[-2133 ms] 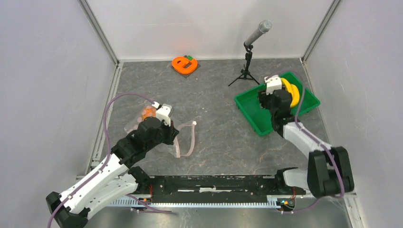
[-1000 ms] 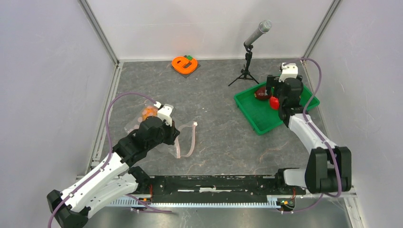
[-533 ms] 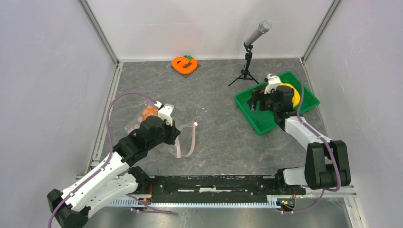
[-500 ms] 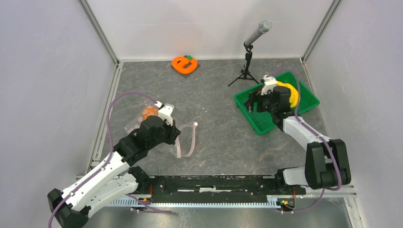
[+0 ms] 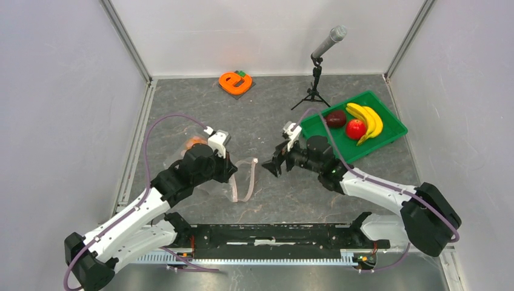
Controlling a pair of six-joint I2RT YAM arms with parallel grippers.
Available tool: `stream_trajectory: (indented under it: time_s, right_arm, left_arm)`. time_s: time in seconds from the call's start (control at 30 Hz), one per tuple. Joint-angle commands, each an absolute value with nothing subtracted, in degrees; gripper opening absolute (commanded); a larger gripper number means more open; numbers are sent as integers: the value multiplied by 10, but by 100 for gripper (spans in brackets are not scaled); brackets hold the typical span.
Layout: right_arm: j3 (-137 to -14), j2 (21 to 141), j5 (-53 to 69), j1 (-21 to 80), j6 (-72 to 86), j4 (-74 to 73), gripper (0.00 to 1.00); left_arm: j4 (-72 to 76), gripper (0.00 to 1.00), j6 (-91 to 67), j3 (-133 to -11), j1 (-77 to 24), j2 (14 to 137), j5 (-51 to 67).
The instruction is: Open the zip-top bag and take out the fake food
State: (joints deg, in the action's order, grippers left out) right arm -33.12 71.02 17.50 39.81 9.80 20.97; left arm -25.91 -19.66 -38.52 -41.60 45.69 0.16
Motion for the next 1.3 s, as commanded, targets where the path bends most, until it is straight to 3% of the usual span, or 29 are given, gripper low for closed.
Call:
stream_trajectory:
  time_s: [0.0, 0.37, 0.6, 1.03, 1.27]
  right_arm:
    - [-340, 716, 150, 465, 90, 305, 92]
    - [-348, 824, 104, 587, 63, 415, 77]
    - [-356, 894, 91, 599, 33, 481, 70]
    - [-392, 1020, 30, 599, 84, 615, 70]
    - [-404, 1067, 56, 600, 138, 672, 70]
  left_arm:
    - [-216, 2, -230, -423, -417, 468, 37]
    - [-208, 2, -261, -447, -417, 492, 74]
    - [-206, 2, -287, -455, -417, 508, 95]
    - [-176, 2, -339, -453, -421, 526, 126]
    - [-148, 2, -368, -430, -424, 531, 131]
